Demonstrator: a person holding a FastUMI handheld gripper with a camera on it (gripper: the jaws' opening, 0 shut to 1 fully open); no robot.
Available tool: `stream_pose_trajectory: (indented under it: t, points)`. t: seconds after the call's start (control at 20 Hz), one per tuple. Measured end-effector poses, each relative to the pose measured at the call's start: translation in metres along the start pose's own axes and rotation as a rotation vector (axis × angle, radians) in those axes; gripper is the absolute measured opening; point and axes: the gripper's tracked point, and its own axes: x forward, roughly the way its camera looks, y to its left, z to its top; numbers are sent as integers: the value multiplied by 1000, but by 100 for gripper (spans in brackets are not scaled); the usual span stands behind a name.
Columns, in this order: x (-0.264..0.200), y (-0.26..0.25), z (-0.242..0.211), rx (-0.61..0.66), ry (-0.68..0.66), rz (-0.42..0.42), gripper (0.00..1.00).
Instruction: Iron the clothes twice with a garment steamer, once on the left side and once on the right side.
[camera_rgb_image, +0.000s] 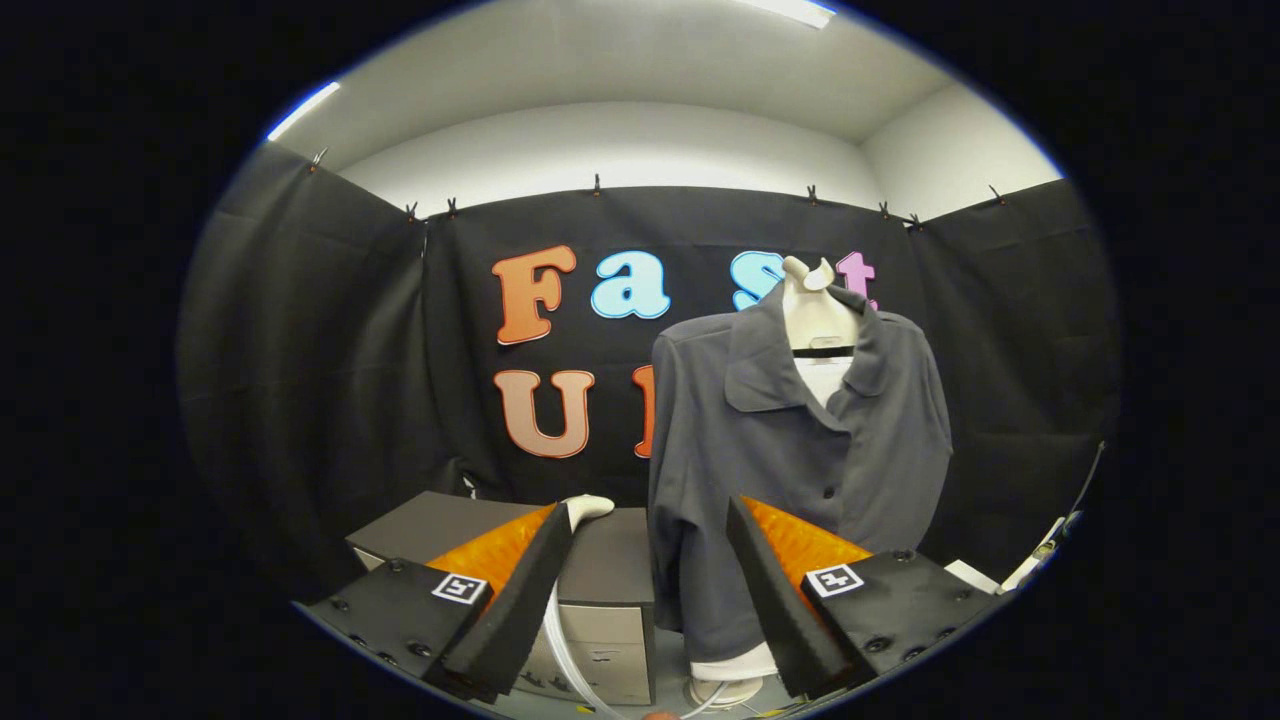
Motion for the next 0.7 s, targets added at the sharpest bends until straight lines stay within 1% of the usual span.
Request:
stream_pose_trajectory:
  t: [0.3, 0.5, 0.7]
  points:
    - [31, 52, -6, -29, 67, 71, 99]
    - [57, 84, -2, -35, 96, 120, 99]
    - [96, 107, -4, -18, 151, 135, 99]
